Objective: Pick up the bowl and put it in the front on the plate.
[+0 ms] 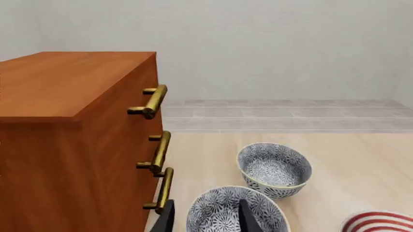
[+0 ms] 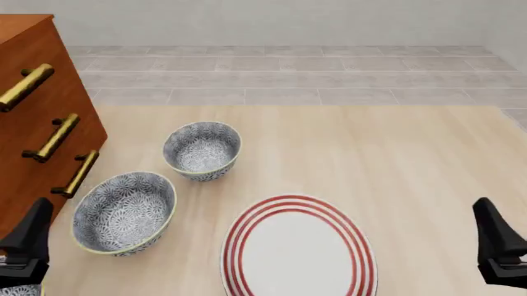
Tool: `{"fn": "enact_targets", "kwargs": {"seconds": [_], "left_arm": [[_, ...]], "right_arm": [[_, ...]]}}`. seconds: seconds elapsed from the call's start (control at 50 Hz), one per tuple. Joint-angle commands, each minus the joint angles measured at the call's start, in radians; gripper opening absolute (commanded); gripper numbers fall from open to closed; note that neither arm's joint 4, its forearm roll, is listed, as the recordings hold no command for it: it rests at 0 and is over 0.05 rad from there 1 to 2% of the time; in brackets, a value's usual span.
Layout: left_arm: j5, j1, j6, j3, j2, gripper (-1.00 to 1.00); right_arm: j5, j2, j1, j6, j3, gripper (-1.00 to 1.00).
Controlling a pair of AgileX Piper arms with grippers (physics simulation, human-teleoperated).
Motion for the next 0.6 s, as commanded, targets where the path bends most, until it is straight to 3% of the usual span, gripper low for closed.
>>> {"fn": "enact_targets", "kwargs": {"seconds": [0.02, 0.26, 0.32, 0.46, 0.6], "left_arm": [[-0.002, 0.001, 0.002, -0.003, 0.004, 1.00], [0.013, -0.018, 0.000, -0.017, 0.004, 1.00], [0.032, -0.045, -0.052, -0.041, 0.019, 1.00], [0.079, -0.028, 0.003, -0.107, 0.009, 1.00], [0.099, -0.029, 0.010, -0.156, 0.030, 1.00]], "right_arm": [[-0.002, 0.005, 0.002, 0.000, -0.001, 1.00], [-0.002, 0.004, -0.004, 0.006, -0.001, 1.00], [0.000, 0.002, -0.004, 0.014, -0.002, 1.00], [0.002, 0.001, -0.002, 0.017, -0.003, 1.00], [-0.002, 0.001, -0.006, 0.018, -0.002, 1.00]]}}
